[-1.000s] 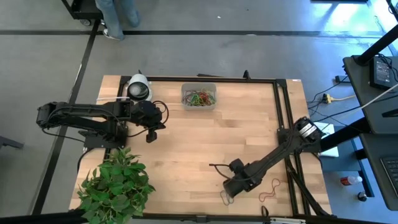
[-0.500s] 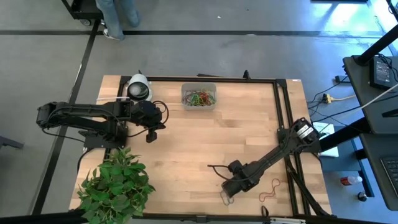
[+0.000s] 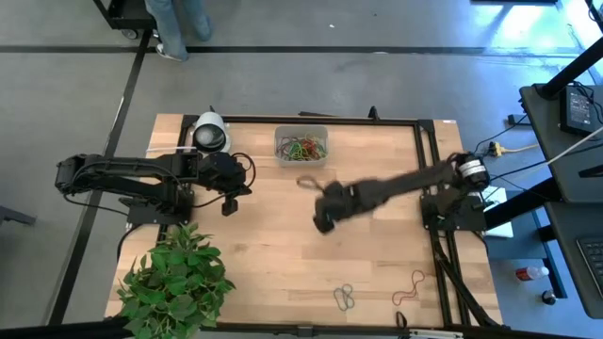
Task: Pick and place rubber bands into bin
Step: Put the green rubber band into the white bin
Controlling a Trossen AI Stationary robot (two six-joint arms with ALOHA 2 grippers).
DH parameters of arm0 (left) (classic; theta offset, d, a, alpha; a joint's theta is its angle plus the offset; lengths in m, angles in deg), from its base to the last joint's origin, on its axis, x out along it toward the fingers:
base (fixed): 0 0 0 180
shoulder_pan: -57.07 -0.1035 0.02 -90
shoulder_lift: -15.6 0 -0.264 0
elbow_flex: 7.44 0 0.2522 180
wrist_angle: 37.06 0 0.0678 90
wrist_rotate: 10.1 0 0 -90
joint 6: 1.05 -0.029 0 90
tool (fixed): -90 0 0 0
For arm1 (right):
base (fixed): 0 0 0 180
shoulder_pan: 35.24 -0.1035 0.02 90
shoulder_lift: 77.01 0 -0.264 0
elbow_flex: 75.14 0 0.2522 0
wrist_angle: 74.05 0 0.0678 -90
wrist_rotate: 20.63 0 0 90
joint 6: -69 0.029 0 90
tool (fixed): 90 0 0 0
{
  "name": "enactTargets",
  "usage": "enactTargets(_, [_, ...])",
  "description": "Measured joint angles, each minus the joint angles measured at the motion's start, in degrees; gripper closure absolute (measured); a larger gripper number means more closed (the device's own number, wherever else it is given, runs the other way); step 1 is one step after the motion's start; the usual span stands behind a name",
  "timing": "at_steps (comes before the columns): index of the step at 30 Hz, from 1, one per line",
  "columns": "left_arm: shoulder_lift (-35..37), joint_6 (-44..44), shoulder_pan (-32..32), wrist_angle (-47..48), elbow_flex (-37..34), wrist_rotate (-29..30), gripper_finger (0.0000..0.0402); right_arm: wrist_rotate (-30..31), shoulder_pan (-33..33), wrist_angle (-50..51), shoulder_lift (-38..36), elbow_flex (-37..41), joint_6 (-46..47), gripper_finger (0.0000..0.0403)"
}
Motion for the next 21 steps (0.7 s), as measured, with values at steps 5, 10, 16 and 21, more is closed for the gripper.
enactTargets(5, [0.0,0.1,0.0,0.0,0.0,0.6,0.04,1.6,13.2,-0.3,0.2,-7.8,-20.1,0.0403])
enactTargets(10, [0.0,-0.1,0.0,-1.0,0.0,2.2,0.04,2.0,23.3,-3.0,4.3,-17.8,-35.5,0.0403])
enactTargets(16, [0.0,0.0,-0.2,-2.7,0.0,4.2,0.04,-1.3,29.9,-2.7,15.6,-29.2,-46.8,0.0403])
enactTargets(21, [0.0,0.7,-0.2,-2.6,0.0,4.3,0.04,-4.0,32.5,-1.7,23.6,-32.9,-48.4,0.0392])
